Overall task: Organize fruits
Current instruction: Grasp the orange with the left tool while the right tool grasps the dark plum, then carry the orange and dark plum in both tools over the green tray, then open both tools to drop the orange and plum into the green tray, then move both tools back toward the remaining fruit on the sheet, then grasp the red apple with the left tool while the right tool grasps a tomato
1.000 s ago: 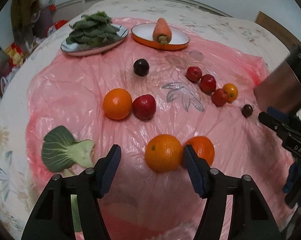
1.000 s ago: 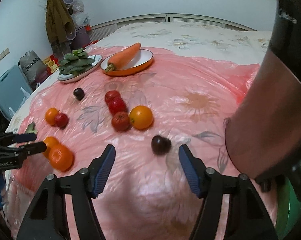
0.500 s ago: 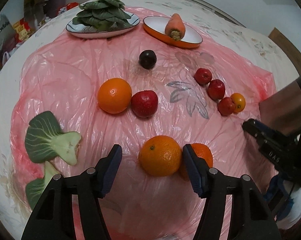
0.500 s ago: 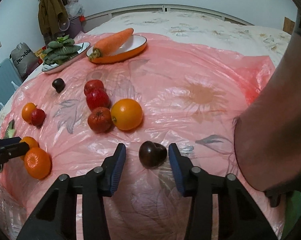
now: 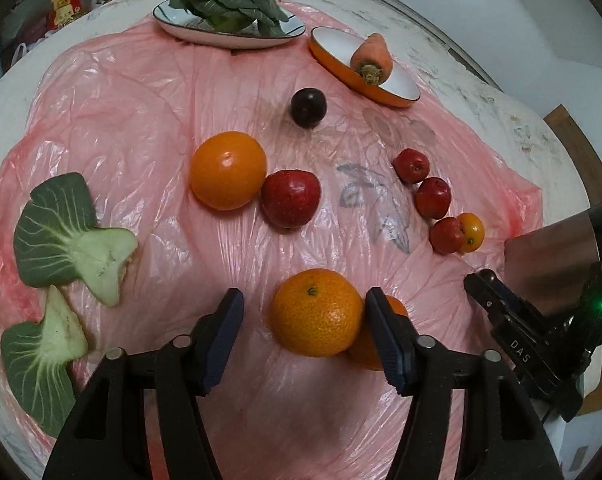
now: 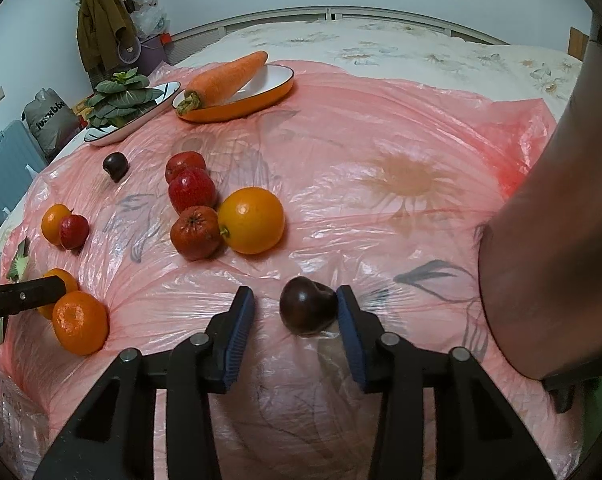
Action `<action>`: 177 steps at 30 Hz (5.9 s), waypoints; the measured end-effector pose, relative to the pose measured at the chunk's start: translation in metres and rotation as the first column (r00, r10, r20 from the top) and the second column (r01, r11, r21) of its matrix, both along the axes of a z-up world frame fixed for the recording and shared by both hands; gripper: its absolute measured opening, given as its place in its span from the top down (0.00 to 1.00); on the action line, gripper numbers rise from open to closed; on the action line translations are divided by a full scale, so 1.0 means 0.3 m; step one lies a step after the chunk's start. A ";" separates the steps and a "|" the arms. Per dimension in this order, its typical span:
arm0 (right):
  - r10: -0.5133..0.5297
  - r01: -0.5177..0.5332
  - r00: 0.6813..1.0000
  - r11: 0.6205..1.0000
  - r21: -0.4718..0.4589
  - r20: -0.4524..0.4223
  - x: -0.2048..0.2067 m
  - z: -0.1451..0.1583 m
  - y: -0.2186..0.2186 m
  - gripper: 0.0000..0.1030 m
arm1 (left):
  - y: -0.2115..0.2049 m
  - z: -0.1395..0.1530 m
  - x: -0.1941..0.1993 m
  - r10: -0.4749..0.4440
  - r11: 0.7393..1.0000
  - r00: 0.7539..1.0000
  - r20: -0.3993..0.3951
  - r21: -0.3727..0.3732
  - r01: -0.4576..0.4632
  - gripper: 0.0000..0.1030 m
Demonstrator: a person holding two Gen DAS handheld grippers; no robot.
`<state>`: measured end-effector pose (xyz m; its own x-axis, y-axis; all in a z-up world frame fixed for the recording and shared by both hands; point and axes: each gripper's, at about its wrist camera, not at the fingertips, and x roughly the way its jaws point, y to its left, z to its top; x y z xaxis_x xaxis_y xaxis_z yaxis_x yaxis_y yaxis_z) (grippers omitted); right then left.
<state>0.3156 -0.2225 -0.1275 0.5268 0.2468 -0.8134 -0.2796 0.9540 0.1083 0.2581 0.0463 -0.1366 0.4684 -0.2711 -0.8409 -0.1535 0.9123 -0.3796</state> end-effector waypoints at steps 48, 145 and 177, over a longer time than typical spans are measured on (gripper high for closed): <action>-0.169 0.160 0.980 0.983 0.087 0.110 -0.588 0.288 -0.510 0.91 | -0.346 0.363 -0.390 -0.249 0.968 0.942 0.226 0.083 0.236 0.66; -0.032 0.024 0.982 0.999 0.046 0.186 -0.716 0.445 -0.397 0.32 | -0.556 0.419 -0.583 -0.497 0.849 0.835 0.235 0.329 0.413 0.45; 0.058 -0.041 0.997 0.951 0.306 -0.049 -0.057 0.055 0.067 0.64 | -0.249 0.141 0.047 -0.450 0.851 0.890 0.078 0.340 0.400 0.46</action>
